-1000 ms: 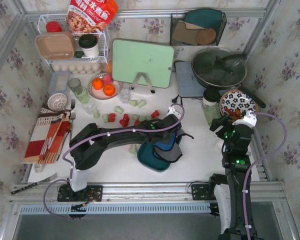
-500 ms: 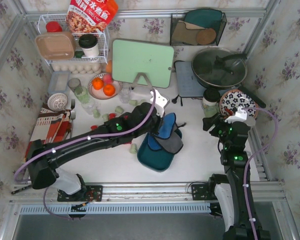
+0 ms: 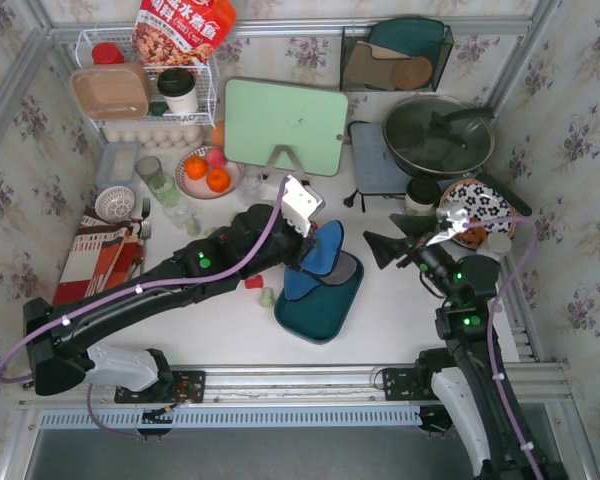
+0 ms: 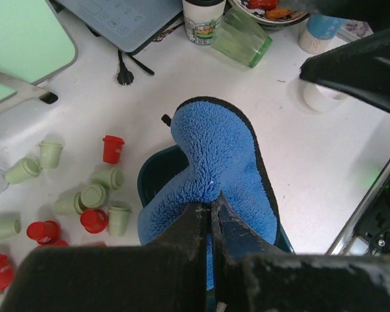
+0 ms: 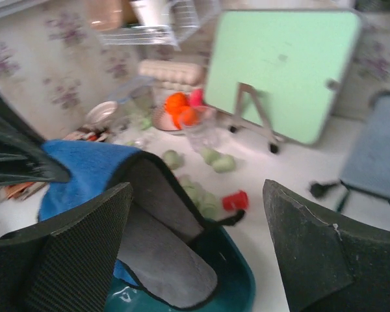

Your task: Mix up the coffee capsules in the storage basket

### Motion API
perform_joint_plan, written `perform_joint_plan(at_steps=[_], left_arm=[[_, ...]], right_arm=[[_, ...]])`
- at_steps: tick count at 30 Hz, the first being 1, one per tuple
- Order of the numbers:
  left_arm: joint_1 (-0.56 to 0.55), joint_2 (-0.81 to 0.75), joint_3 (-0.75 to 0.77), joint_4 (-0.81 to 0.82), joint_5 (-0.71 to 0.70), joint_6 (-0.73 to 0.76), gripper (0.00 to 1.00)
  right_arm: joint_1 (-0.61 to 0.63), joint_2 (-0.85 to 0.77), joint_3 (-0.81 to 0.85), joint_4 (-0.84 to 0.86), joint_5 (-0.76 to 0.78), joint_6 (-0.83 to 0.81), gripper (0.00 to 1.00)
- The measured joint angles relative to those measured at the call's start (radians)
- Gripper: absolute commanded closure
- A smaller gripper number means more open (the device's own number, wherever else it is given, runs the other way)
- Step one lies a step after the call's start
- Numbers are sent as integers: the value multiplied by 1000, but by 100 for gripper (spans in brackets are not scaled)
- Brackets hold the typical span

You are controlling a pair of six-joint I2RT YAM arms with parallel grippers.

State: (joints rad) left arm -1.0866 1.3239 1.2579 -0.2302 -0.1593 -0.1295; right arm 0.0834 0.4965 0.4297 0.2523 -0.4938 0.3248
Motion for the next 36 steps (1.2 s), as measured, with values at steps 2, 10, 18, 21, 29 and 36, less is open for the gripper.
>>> perform_joint_plan(at_steps=[2, 10, 18, 21, 29, 36], left_arm=[[0, -8, 0, 0, 5, 19, 100], [0, -89, -23, 0, 58, 114, 100], [0, -215, -147, 3, 177, 166, 100], [0, -267, -197, 11, 218, 179, 100], [0, -369, -277, 52, 216, 180, 95], [0, -401, -278, 40, 28, 157, 50]], right_arm=[[52, 63, 24, 71, -46, -35, 11], [363, 222, 88, 159, -114, -330, 2], [614, 347, 97, 149, -84, -607, 8], [677, 446, 129, 109, -45, -671, 28], [740, 548, 181, 1, 80, -709, 100], [739, 471, 306, -119, 380, -555, 100]])
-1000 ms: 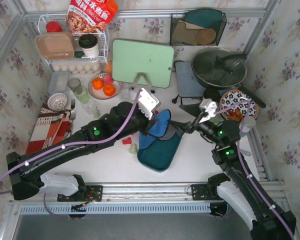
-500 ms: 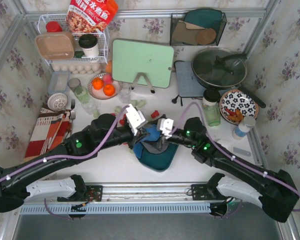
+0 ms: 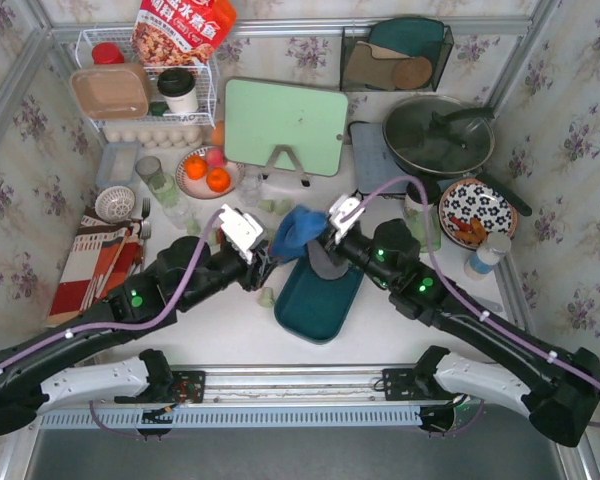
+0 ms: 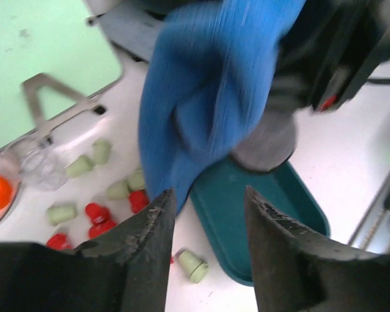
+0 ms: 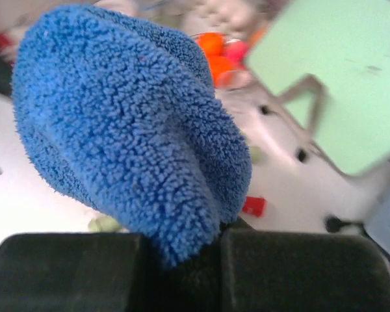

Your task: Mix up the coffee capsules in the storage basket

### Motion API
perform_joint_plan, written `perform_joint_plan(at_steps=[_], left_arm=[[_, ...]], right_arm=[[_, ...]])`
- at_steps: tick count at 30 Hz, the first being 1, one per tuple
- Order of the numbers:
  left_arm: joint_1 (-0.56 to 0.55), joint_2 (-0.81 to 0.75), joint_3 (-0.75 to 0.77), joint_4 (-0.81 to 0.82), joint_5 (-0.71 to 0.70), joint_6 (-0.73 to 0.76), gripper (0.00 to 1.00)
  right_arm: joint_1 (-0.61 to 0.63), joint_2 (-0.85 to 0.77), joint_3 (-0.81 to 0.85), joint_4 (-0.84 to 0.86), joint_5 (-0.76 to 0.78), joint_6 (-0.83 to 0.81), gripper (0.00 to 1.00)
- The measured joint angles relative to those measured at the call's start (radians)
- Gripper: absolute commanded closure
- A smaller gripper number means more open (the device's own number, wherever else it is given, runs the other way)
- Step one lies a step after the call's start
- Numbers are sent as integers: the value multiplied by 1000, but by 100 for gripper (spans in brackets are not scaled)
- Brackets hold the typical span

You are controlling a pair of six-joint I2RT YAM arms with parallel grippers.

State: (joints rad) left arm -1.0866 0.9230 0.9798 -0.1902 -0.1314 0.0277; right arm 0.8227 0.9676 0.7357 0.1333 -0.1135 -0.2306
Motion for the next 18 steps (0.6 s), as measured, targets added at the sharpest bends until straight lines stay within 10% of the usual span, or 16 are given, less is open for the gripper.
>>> perform_joint_plan(at_steps=[10, 18], left_arm=[[0, -121, -9, -138, -358, -46, 36], [0, -178, -111, -158, -493, -100, 37]], right_arm=[[-2, -129, 226, -393, 762, 374, 100], [-41, -239, 235, -712, 974, 626, 100]])
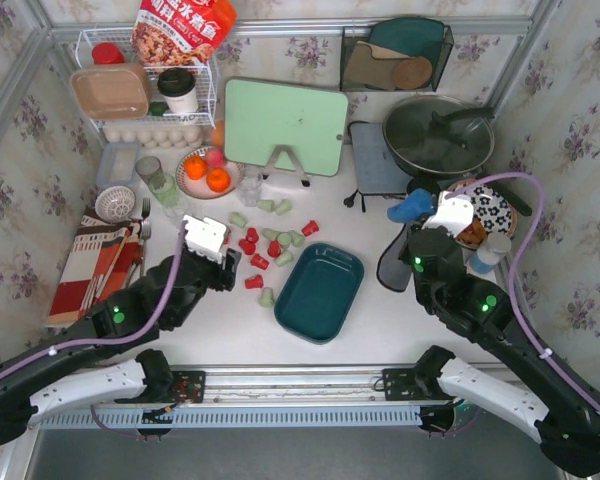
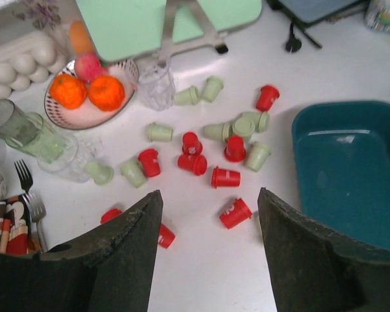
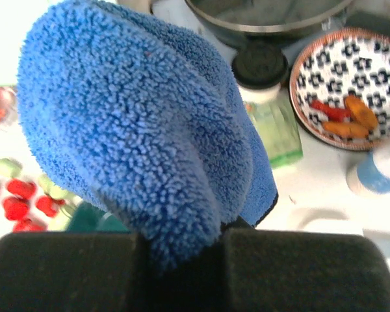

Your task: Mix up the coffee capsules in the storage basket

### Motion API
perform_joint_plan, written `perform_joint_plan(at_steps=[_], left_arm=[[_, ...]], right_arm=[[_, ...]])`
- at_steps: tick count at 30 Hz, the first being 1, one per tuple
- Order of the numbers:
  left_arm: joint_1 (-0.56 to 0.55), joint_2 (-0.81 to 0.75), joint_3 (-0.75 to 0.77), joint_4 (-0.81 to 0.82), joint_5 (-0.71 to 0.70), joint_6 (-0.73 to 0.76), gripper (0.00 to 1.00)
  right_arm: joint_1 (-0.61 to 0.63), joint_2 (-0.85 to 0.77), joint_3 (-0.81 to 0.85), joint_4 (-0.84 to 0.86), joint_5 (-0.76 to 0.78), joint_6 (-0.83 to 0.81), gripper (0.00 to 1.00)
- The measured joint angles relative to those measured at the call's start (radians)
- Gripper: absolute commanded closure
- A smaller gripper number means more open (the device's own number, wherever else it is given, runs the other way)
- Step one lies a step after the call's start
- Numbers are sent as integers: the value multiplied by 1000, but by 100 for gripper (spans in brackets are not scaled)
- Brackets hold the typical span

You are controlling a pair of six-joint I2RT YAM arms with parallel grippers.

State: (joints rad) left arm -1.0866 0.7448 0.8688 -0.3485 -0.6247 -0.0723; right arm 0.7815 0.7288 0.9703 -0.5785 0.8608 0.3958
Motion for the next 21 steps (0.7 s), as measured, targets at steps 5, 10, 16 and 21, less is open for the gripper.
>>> perform_joint_plan(at_steps=[5, 10, 16, 21], left_arm=[[0, 41, -51, 6, 1, -1, 37], [0, 20, -86, 18, 11, -16, 37], [0, -66, -129, 43, 16, -39, 37], [0, -104, -137, 45, 17, -53, 37]], right_arm=[[-55, -21, -77, -127, -87, 127, 100], [-194, 8, -210, -156, -232, 201, 100], [-445, 62, -306, -68, -306, 196, 100], [-598, 119, -430, 50, -298, 172, 100]])
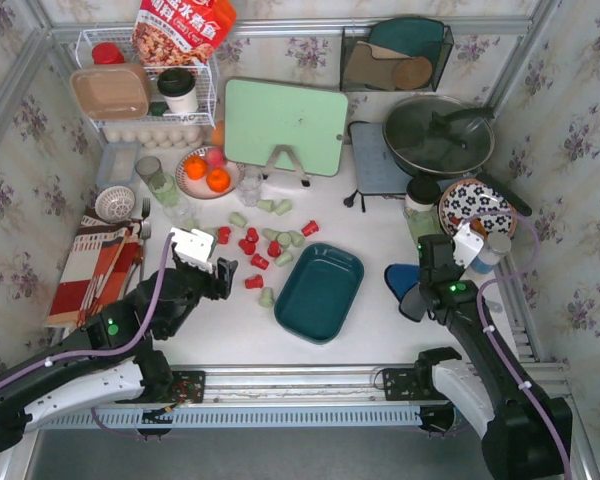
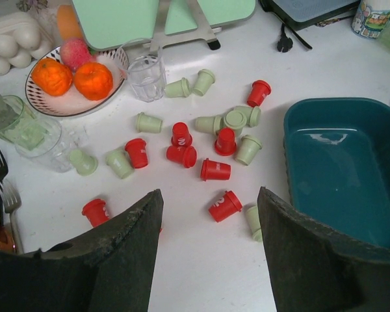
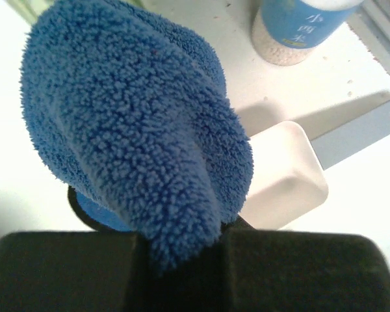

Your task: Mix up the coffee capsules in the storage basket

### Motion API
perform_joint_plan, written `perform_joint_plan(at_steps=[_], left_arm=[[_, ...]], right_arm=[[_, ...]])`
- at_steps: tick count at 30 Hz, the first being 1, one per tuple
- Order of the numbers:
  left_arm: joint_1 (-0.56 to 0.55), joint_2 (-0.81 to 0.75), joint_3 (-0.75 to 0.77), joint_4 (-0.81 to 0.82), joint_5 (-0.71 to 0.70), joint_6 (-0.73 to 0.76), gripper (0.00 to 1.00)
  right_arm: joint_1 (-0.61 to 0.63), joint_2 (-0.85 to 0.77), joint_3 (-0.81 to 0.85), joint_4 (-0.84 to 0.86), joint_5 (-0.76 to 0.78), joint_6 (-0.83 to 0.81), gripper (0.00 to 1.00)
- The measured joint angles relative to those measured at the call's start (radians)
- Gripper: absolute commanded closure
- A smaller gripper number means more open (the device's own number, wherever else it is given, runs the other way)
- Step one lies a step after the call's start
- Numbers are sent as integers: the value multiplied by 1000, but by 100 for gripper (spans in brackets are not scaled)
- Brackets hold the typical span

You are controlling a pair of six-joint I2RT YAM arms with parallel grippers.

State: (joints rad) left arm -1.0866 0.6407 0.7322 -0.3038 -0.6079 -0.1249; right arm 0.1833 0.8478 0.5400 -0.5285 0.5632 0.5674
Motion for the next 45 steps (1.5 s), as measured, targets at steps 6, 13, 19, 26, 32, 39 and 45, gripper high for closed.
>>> perform_joint_plan(at_steps=[6, 13, 19, 26, 32, 39, 45], left_arm=[[0, -11, -11, 7, 0, -6, 37], [0, 20, -11, 14, -2, -6, 37], [0, 30, -11, 15, -13, -6, 37], [0, 44, -11, 16, -30, 1, 37], [0, 73, -11, 34, -38, 13, 37], [0, 116, -9, 41, -38, 13, 37], [0, 164, 1, 47, -16, 12, 38]], right_arm=[[-57, -11, -61, 132, 106, 21, 91], [-138, 84, -67, 283, 110, 7, 79], [-214, 222, -61, 384, 38, 3, 41], [-230, 335, 23, 410, -53, -10, 16], [-230, 295, 128, 367, -124, -60, 9], [-208, 172, 210, 277, -153, -135, 15], [-53, 104, 269, 193, -84, -201, 26]])
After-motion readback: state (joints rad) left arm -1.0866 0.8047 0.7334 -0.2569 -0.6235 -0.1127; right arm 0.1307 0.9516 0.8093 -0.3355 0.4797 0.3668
